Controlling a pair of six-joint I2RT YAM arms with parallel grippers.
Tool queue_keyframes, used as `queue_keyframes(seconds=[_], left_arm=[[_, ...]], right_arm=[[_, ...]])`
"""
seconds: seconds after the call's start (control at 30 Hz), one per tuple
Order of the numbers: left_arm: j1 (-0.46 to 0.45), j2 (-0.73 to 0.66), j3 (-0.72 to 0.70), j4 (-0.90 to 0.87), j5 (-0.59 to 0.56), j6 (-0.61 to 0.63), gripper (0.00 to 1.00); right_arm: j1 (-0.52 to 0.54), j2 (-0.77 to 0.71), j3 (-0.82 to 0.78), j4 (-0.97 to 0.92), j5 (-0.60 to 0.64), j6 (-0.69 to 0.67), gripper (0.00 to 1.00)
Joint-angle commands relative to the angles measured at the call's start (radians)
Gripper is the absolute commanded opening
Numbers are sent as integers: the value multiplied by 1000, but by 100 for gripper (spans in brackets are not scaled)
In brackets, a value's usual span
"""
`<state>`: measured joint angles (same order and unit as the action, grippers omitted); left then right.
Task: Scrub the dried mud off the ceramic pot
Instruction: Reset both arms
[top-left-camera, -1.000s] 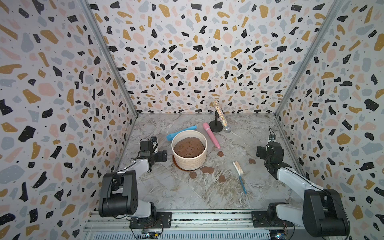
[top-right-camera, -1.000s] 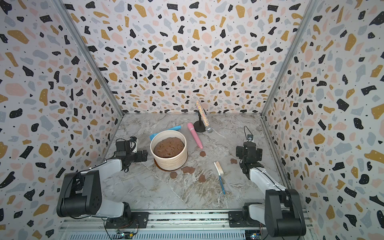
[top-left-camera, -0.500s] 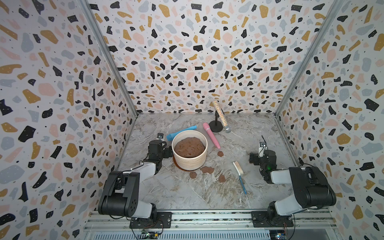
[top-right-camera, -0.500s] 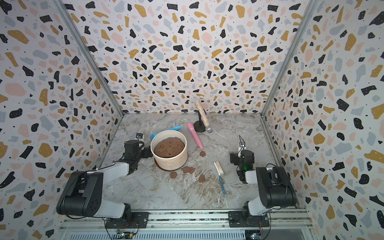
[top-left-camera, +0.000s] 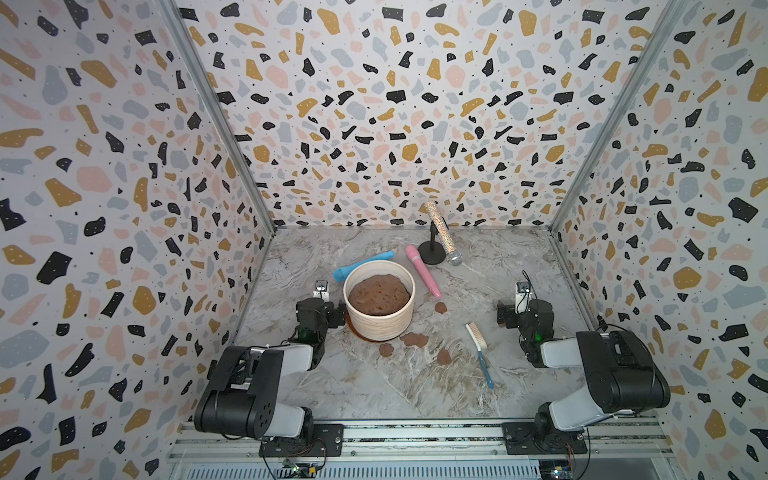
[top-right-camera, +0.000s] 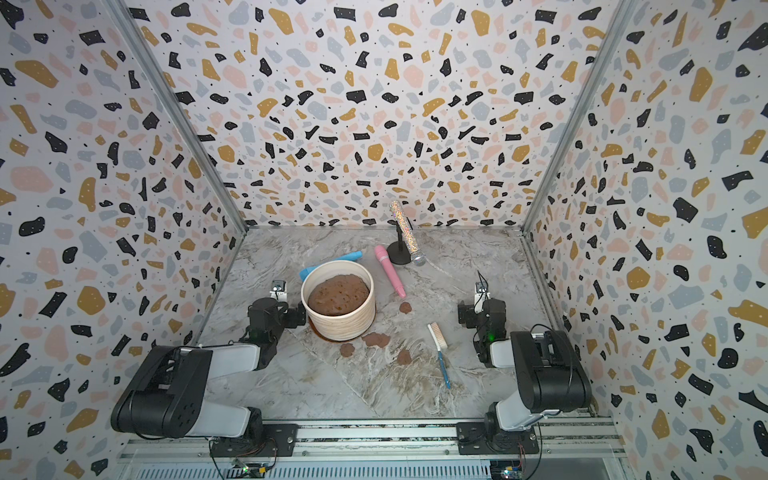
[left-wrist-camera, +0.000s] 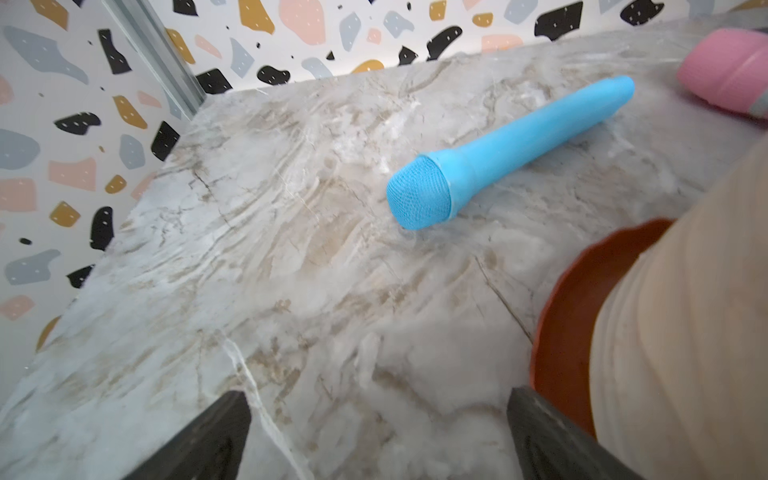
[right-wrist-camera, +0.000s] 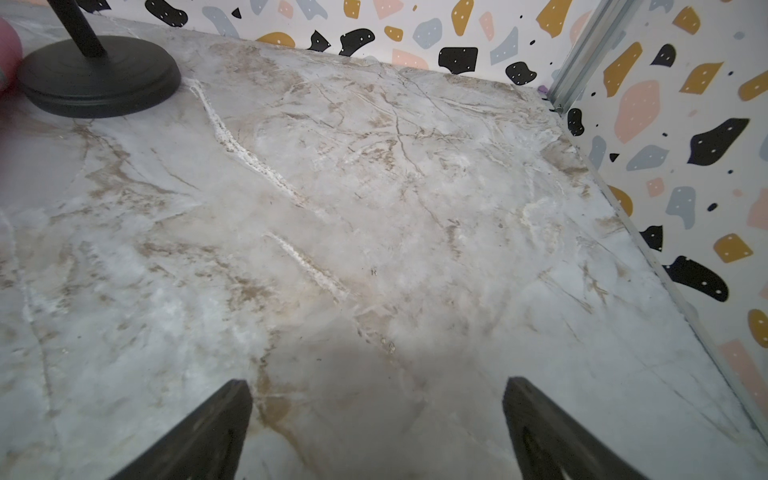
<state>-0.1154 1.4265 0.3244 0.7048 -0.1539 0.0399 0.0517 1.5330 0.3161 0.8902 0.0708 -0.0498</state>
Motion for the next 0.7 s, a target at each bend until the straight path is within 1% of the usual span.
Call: queue_keyframes(seconds=[0.0, 0.07, 0.67], left_arm=[[-6, -2, 4, 116, 19, 9, 100], [-6, -8, 8, 95, 18, 8, 100], [-6, -18, 0, 102, 22, 7, 100]], right_arm=[[-3, -21, 34, -8, 6, 3, 100], [-3, -18, 35, -6, 16, 6, 100], [-3, -20, 33, -4, 21, 8, 100]])
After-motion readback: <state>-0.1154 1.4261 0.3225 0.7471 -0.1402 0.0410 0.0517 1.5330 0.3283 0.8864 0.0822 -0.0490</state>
